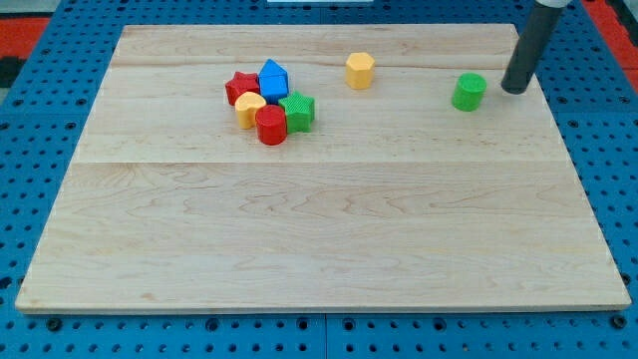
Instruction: Move the green circle to the down
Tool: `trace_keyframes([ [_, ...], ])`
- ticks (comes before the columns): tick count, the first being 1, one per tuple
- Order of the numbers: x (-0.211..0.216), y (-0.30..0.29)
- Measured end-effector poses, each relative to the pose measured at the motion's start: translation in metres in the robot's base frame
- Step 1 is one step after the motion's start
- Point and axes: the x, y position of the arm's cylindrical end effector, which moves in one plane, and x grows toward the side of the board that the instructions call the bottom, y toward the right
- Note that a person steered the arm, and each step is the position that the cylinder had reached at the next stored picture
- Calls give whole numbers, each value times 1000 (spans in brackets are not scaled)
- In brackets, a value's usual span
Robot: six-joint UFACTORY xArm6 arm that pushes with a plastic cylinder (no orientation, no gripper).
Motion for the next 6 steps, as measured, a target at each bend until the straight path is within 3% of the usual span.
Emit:
trace_keyframes([
  [4, 0, -118],
  [6, 3, -118],
])
